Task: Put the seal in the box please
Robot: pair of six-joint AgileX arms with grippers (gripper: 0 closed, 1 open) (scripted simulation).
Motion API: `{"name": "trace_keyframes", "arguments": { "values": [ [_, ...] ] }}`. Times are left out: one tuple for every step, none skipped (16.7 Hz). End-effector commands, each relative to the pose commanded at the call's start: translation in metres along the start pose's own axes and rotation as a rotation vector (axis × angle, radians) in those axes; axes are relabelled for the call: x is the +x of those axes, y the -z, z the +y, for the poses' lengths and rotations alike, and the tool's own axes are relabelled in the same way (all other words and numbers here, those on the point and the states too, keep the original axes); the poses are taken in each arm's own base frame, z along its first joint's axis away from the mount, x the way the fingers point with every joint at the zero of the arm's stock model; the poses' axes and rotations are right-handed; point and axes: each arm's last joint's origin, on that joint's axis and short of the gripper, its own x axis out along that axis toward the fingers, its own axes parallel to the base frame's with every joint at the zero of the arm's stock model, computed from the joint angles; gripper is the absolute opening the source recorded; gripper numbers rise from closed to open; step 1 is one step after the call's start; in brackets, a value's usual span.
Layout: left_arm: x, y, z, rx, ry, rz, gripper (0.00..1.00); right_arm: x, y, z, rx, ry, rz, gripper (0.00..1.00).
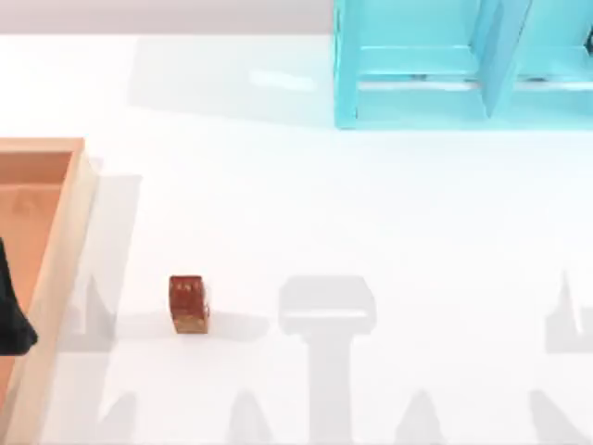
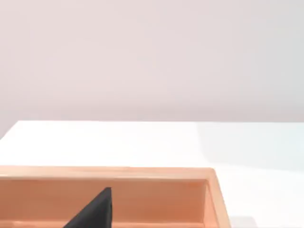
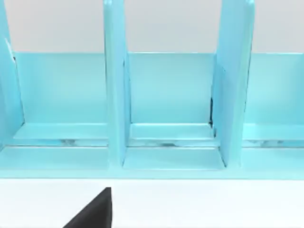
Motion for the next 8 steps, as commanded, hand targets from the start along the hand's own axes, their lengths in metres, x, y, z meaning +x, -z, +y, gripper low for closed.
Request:
{"name": "trace_keyframes", "arguments": {
  "values": [
    [0.000,0.000,0.000,0.000,0.000,0.000,1.00,0.000,0.000,0.000,0.000,0.000,0.000,1.00],
    [0.000,0.000,0.000,0.000,0.000,0.000,1.00,0.000,0.000,0.000,0.000,0.000,0.000,1.00],
    [0.000,-0.001,0.000,-0.003,0.005,0.012,1.00,0.000,0.000,0.000,0.000,0.000,0.000,1.00],
    [0.000,-0.004,-0.001,-0.009,0.013,0.035,1.00,0.000,0.000,0.000,0.000,0.000,0.000,1.00],
    [0.001,-0.008,-0.002,-0.017,0.024,0.068,1.00,0.000,0.000,0.000,0.000,0.000,0.000,1.00],
    [0.002,-0.013,-0.004,-0.028,0.037,0.111,1.00,0.000,0.000,0.000,0.000,0.000,0.000,1.00],
    [0.003,-0.019,-0.006,-0.040,0.051,0.162,1.00,0.000,0.000,0.000,0.000,0.000,0.000,1.00],
    [0.006,-0.027,-0.008,-0.054,0.066,0.223,1.00,0.000,0.000,0.000,0.000,0.000,0.000,1.00]
  ]
}}
